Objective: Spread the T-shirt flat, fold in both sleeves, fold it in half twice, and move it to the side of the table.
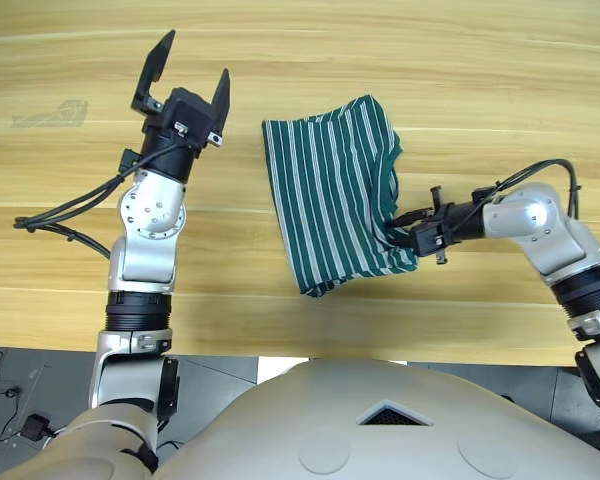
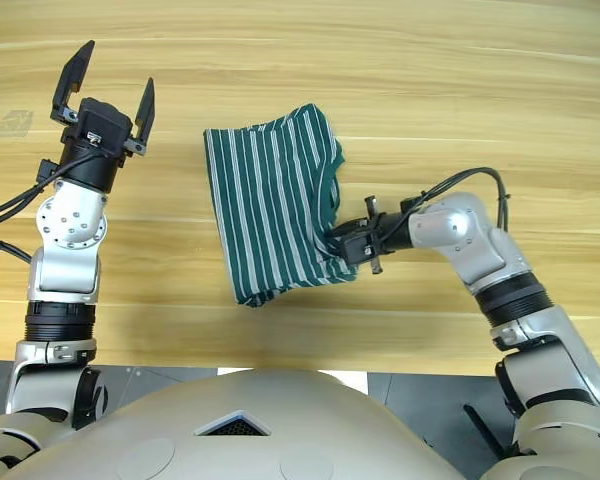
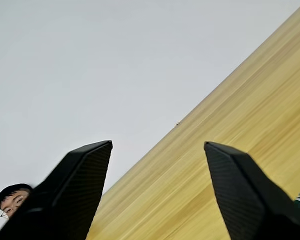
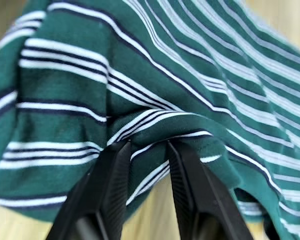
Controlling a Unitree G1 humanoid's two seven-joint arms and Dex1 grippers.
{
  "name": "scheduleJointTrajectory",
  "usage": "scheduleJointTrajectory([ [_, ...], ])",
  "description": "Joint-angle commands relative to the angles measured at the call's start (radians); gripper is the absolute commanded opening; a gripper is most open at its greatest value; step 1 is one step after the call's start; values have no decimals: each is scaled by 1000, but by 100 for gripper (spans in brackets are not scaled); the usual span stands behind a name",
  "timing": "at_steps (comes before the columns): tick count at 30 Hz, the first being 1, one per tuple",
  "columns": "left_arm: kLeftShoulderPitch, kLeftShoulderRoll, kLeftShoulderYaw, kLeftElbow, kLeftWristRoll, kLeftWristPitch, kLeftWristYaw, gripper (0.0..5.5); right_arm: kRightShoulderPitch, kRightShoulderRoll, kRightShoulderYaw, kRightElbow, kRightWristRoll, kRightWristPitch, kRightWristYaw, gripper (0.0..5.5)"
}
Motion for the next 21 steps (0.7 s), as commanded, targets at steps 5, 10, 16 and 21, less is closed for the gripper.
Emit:
scheduleJointTrajectory([
  [5,7,-15,-36,20,26,-6,3,341,100,114,117,109,-83,54,-24,136],
  [10,21,-11,-41,19,37,-6,6,341,106,76,64,44,-8,77,1,136],
  [16,46,18,-35,14,57,-13,1,341,267,-28,-40,-335,418,352,150,136],
  [21,82,38,-8,8,48,-19,-2,341,275,-76,-233,-498,673,517,168,136],
])
